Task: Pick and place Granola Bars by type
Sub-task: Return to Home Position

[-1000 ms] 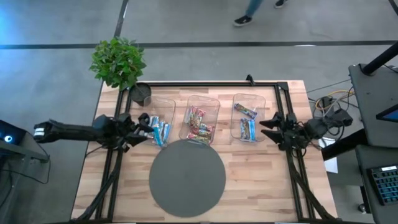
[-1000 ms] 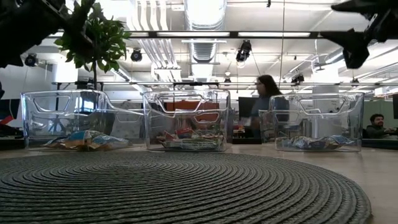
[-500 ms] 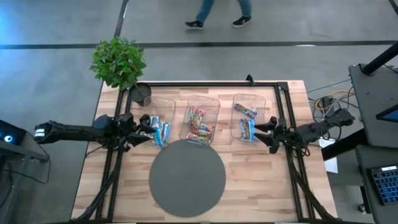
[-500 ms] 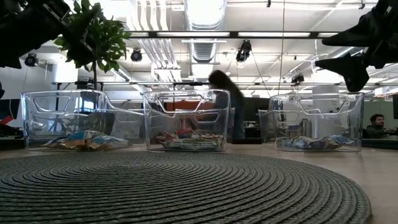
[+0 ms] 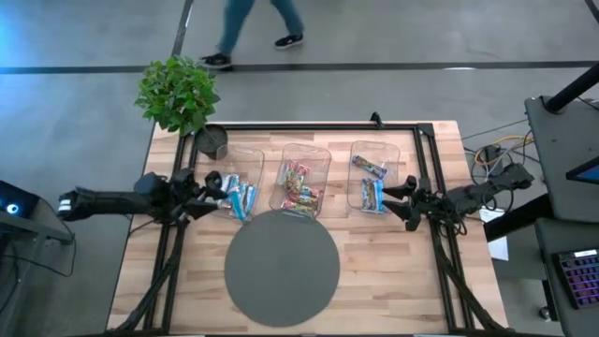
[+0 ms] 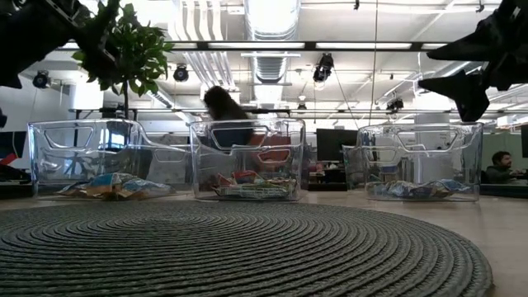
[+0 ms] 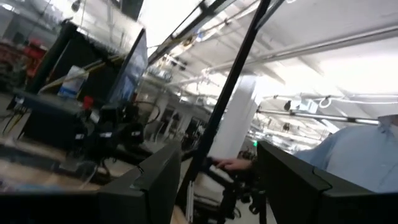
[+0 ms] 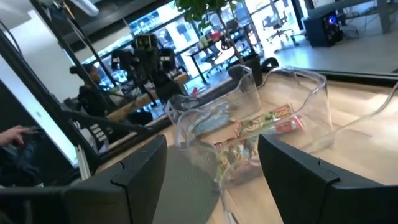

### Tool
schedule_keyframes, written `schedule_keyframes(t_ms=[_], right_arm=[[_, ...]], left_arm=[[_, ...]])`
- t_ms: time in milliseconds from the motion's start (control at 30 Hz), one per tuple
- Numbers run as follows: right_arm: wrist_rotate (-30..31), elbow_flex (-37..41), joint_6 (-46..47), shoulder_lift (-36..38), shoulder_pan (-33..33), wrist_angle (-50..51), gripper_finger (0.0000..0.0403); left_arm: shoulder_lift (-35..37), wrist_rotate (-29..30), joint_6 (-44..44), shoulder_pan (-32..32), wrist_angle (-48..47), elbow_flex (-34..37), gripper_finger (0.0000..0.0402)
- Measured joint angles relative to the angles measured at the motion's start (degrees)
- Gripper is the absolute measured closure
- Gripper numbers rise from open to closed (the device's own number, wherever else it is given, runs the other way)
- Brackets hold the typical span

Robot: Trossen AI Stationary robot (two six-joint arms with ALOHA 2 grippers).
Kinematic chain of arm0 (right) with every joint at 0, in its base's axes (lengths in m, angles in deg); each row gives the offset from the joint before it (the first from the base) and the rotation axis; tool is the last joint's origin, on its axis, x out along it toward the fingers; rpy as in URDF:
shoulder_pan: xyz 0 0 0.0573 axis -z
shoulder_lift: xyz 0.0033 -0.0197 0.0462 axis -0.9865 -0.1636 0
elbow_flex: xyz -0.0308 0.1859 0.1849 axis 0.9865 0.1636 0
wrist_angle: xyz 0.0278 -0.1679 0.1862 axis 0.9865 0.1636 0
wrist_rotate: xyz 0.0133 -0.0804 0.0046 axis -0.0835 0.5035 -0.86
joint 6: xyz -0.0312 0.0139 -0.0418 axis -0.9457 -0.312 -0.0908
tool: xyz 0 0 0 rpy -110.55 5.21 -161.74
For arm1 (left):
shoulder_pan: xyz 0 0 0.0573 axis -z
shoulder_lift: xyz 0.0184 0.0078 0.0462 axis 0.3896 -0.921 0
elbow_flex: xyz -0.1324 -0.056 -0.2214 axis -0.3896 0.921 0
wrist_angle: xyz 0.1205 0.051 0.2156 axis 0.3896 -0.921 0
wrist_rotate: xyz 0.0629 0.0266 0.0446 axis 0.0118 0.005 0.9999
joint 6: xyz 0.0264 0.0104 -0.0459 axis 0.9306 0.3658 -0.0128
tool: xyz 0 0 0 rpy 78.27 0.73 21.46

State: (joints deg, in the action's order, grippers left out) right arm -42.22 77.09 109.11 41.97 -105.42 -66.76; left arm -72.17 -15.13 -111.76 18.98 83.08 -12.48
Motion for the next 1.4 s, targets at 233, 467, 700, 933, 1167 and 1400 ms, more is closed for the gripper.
schedule_keyframes(t_ms=[233,467,700,933,1167,1400], right_arm=[[0.0,0.1,0.1,2.4,0.2,-0.2,0.0161],[0.0,0.1,0.1,2.5,2.5,-0.3,0.0161],[0.0,0.6,0.1,2.5,6.3,-1.5,0.0161],[0.0,0.6,0.1,2.5,9.4,-1.5,0.0161],[0.0,0.6,0.1,2.5,12.6,-1.5,0.0161],[0.1,0.6,0.1,2.5,13.9,-1.5,0.0161]], left_arm=[[12.7,0.0,0.0,-0.1,-4.0,0.0,0.0209],[15.0,0.2,0.1,-0.8,-0.9,0.0,0.0209],[15.1,0.2,0.1,-0.9,-1.9,0.1,0.0209],[15.1,0.2,0.0,-0.9,-1.9,0.1,0.0209],[15.1,0.2,0.0,-1.2,-3.9,0.1,0.0209],[15.1,0.2,0.0,-1.3,-4.0,0.1,0.0209]])
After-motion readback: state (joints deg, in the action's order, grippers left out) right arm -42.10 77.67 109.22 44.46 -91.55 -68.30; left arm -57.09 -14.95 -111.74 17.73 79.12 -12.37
